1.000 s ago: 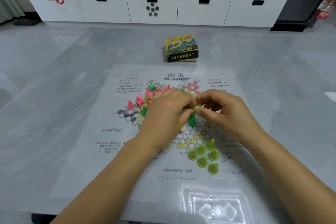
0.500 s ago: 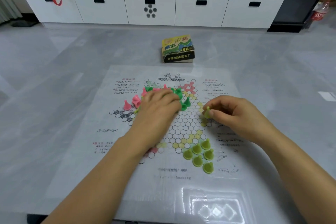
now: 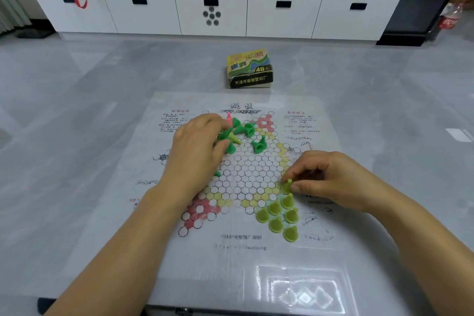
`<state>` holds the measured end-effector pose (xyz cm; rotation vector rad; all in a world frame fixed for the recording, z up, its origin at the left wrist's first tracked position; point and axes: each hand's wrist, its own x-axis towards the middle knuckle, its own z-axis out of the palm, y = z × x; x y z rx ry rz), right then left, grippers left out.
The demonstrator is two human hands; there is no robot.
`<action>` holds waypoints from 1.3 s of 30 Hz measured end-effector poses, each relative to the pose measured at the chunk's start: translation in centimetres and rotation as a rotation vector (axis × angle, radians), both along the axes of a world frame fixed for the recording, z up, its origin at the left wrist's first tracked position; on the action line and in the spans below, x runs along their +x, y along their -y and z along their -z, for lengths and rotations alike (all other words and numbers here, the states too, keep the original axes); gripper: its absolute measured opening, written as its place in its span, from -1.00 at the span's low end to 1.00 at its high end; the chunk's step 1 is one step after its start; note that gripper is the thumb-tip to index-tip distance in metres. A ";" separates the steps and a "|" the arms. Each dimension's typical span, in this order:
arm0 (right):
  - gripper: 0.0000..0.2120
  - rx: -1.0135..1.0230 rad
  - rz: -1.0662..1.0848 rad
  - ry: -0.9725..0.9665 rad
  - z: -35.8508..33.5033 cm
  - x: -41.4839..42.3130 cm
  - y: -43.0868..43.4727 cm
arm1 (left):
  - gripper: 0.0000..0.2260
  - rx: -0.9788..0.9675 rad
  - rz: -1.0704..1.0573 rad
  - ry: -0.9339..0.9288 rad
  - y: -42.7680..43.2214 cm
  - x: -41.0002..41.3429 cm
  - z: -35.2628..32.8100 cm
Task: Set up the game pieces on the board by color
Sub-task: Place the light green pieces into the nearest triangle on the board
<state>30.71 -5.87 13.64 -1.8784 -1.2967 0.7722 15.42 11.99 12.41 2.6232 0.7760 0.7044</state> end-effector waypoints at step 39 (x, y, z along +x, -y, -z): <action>-0.88 -0.023 0.180 -0.039 -0.4 -0.3 -1.3 | -0.94 -0.143 -0.212 -0.222 -2.3 -3.6 -1.7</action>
